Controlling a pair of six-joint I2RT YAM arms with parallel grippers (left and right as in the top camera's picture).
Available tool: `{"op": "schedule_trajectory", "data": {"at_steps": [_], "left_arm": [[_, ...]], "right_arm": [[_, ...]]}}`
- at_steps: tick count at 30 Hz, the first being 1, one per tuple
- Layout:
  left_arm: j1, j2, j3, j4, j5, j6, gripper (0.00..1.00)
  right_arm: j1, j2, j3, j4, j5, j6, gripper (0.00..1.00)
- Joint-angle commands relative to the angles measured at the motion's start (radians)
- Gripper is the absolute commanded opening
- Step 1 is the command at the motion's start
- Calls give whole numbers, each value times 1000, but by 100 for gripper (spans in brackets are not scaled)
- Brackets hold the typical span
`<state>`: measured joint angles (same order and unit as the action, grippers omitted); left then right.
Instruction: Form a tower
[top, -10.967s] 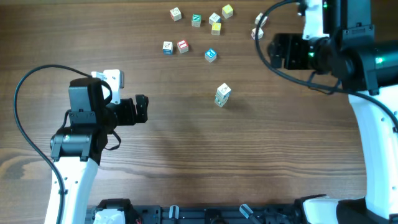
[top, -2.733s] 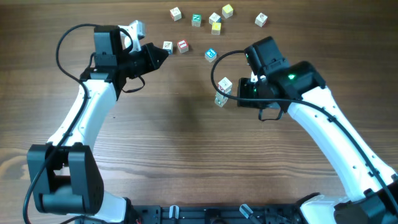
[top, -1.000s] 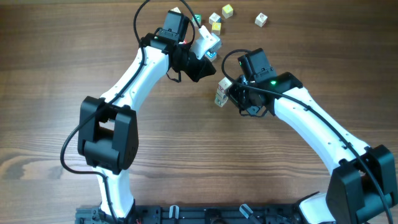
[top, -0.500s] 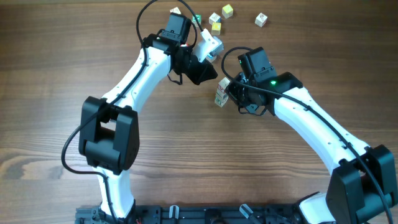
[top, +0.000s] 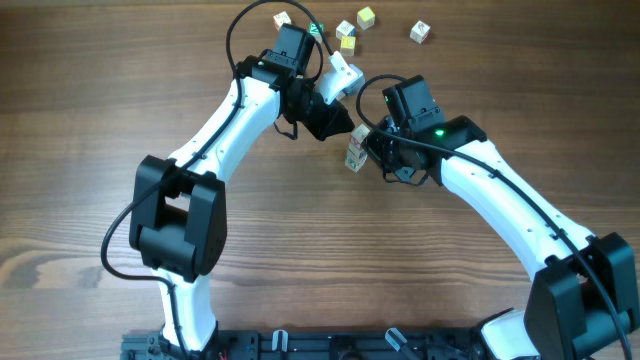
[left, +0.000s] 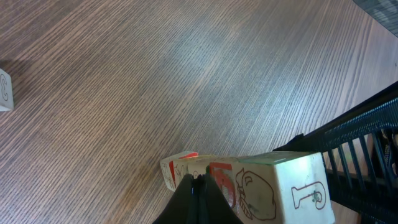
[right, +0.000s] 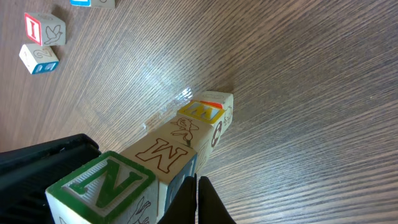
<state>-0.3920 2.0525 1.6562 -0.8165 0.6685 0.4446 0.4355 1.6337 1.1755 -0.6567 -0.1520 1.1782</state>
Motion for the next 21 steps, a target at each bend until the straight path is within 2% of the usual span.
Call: {"op": "schedule_trajectory", "data": {"at_steps": [1, 21], "left_arm": [[-5, 12, 16, -5, 23, 23, 4], [-6, 12, 16, -32, 23, 23, 4]], "right_arm": [[-1, 13, 0, 2, 12, 10, 4], [-1, 13, 0, 8, -6, 10, 4]]}}
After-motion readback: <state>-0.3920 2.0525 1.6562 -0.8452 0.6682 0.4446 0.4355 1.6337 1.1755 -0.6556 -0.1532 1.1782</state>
